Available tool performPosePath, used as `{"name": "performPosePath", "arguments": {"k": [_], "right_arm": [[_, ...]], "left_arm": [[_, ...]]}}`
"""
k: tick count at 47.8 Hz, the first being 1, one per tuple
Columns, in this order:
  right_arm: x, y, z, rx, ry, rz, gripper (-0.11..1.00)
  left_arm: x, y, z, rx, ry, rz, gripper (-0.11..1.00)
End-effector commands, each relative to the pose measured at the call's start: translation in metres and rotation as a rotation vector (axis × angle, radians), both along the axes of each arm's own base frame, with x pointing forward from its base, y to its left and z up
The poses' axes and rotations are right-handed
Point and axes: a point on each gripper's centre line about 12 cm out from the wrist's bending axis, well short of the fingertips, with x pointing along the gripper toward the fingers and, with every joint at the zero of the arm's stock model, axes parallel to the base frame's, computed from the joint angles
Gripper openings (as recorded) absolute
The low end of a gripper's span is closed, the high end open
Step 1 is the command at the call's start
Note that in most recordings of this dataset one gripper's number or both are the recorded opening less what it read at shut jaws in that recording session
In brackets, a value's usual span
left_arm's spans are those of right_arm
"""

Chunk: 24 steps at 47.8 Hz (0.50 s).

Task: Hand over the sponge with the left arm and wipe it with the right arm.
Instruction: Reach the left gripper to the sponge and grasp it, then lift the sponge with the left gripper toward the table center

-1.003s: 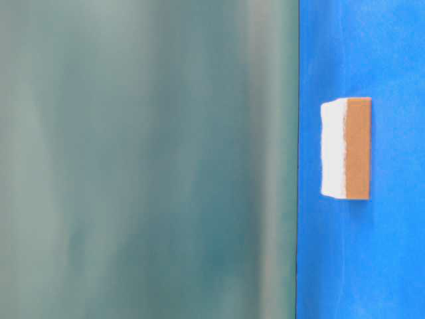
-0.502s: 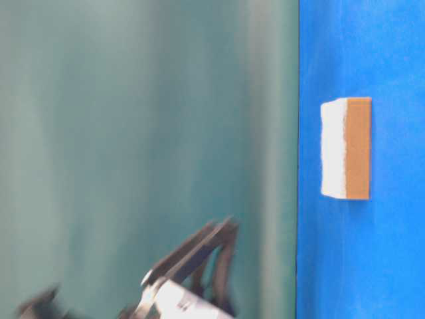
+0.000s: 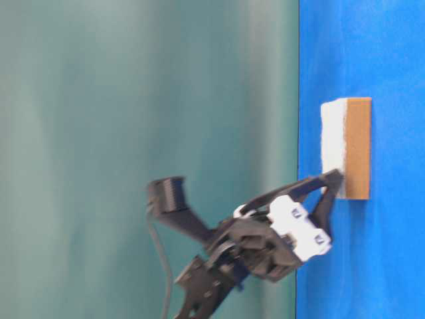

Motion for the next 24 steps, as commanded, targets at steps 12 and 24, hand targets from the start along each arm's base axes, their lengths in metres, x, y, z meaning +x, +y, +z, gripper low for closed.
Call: {"name": "performPosePath", "arguments": {"k": [12, 24], "right_arm": [[0.004, -0.005, 0.003, 0.003, 0.000, -0.022, 0.00], [0.004, -0.005, 0.002, 0.003, 0.003, -0.022, 0.00]], "left_arm": [[0.015, 0.014, -0.020, -0.003, 0.021, 0.017, 0.94], [0.013, 0.016, -0.021, -0.008, 0.033, 0.024, 0.94]]}}
